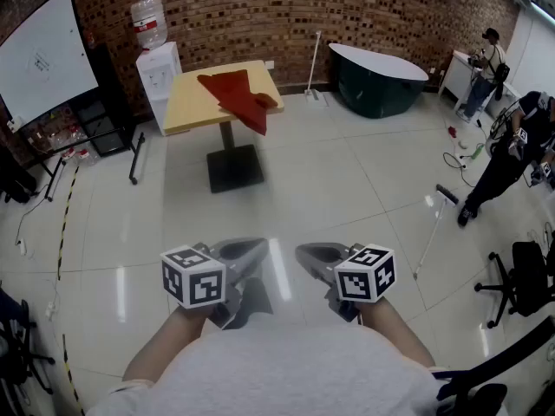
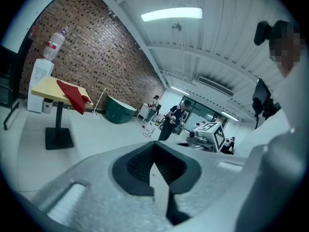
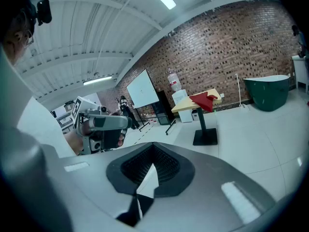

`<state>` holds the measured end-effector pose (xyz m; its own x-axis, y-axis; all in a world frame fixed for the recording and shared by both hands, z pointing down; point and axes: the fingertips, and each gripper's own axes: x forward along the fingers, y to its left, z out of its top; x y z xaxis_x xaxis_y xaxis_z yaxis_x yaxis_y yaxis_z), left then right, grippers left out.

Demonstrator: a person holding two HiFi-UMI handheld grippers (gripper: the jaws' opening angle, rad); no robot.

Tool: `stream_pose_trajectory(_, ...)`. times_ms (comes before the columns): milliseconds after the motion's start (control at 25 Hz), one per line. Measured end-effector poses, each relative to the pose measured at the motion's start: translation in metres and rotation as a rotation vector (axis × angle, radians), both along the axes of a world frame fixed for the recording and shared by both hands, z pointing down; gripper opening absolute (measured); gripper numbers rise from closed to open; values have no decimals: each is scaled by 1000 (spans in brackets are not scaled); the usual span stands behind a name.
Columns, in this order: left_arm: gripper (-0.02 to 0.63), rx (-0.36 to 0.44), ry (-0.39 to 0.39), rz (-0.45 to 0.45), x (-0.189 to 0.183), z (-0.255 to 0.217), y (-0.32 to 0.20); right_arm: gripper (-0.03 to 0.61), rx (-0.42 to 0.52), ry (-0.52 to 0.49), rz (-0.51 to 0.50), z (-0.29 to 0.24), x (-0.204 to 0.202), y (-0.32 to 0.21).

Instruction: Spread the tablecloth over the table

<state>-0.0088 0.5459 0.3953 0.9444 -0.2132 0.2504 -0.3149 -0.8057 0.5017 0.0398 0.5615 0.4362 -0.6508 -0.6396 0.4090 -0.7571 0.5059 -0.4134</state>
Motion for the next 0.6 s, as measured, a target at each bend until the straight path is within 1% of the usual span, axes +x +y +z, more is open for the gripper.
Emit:
stream_pose_trajectory(160,0,-25,6,8,-3,14,-61,-2,-7,6,4,12,-4,-59)
stream_pose_trajectory(280,0,-45,9,3,-3,29,-121,-2,-26,12,10,26,0,-113)
stream_pose_trajectory(360,0,-60,16,-5,-3,34,-173,-2,-42,7,21,34,3,-160)
stream_pose_trajectory(480,0,-84,11,-18,-7,38,-261,-2,-53,-14,16,32,-1,-246)
stream_pose_trajectory(600,0,-91,3,-34,-15,33,-353,-2,-33,16,1,23,-8,-336)
